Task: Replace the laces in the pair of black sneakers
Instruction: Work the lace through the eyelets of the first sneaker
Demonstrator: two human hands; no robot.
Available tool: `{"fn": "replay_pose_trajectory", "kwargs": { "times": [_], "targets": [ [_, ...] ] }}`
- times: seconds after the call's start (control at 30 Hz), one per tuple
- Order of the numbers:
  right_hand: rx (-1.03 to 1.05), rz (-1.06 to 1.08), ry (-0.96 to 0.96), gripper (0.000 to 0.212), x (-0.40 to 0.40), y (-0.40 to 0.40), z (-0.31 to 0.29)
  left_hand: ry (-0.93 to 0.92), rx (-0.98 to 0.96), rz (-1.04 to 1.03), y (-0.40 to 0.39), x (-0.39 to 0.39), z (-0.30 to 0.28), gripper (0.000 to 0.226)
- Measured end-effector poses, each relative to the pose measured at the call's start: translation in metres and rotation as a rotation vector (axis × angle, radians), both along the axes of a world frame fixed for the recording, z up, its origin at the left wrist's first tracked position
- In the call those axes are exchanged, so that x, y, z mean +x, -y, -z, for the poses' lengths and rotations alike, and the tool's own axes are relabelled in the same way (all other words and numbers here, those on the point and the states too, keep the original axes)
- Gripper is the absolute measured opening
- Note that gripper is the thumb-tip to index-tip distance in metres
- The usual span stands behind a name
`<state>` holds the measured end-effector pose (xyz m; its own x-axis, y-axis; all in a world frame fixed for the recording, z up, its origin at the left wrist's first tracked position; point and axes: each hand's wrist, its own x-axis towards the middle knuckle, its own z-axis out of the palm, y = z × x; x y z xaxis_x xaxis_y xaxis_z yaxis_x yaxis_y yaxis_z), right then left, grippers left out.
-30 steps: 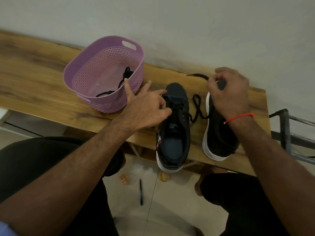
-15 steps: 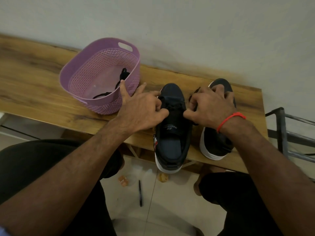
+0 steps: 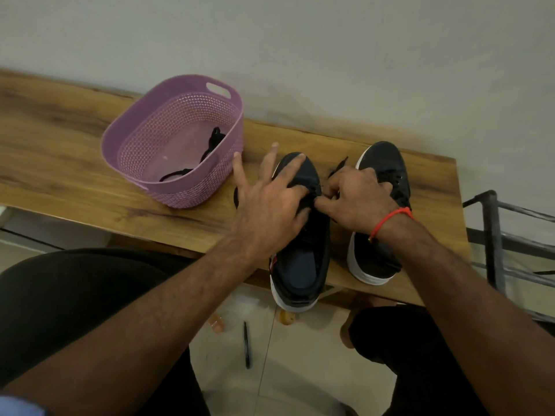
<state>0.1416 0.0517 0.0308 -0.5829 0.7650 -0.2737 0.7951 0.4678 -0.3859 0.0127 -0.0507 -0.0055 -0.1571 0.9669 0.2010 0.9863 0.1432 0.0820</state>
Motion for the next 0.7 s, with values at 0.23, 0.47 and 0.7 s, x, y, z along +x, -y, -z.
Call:
{"fn": "replay_pose_trajectory", "kwargs": {
  "times": [0.23, 0.47, 0.7],
  "targets": [
    [0.026, 0.005, 0.004, 0.029, 0.003, 0.001, 0.0, -0.024, 0.074, 0.069, -0.006, -0.007, -0.002, 0.015],
    [0.055, 0.007, -0.112, 0.022, -0.001, 0.002, 0.002, 0.181, 0.175, -0.135, -0.003, -0.046, -0.004, 0.018],
    [0.077, -0.029, -0.007, 0.021, -0.004, 0.004, 0.008, 0.162, 0.055, 0.045, -0.003, -0.015, -0.001, 0.03]
  ]
}}
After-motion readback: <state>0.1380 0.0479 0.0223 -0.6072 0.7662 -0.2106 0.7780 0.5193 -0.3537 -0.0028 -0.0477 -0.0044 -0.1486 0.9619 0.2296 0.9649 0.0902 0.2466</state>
